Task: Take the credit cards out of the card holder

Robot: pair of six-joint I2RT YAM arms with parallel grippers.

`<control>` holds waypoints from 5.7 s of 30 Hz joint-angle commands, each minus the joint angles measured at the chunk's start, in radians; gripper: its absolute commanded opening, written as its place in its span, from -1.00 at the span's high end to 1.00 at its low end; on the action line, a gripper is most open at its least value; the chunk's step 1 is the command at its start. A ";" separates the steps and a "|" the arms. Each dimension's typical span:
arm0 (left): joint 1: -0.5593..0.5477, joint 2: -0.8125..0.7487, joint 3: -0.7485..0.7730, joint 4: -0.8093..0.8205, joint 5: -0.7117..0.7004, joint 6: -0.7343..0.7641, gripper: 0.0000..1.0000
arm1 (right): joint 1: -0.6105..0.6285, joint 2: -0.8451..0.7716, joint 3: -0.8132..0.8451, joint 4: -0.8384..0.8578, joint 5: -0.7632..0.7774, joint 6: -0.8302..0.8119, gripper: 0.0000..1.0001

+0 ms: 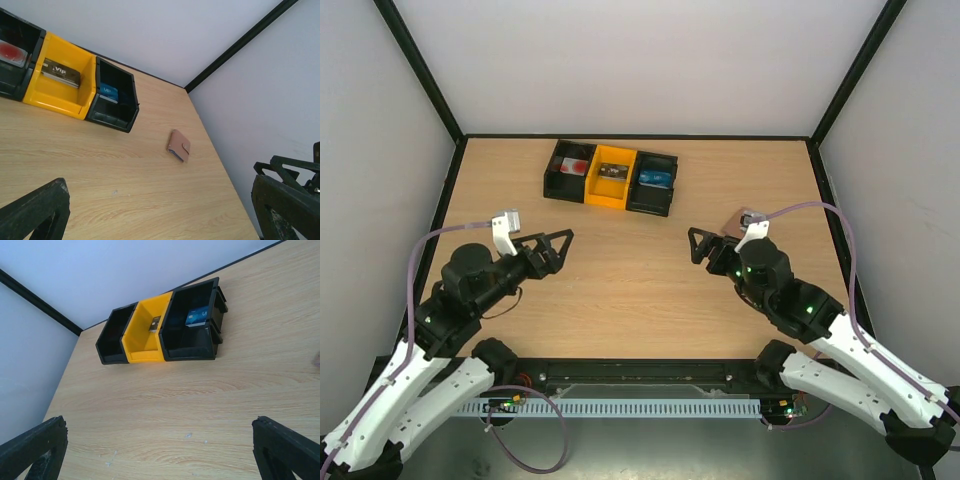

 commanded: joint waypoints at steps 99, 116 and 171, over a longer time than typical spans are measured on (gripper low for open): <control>0.008 -0.040 -0.034 -0.119 -0.314 0.246 -1.00 | -0.127 0.781 -0.107 0.259 -0.271 -0.254 0.02; 0.007 -0.039 -0.033 -0.123 -0.309 0.243 -1.00 | 0.001 0.928 -0.003 0.308 -0.146 -0.174 -0.12; 0.007 0.028 -0.024 -0.127 -0.269 0.232 -1.00 | 0.197 1.163 0.210 0.129 0.137 0.060 0.96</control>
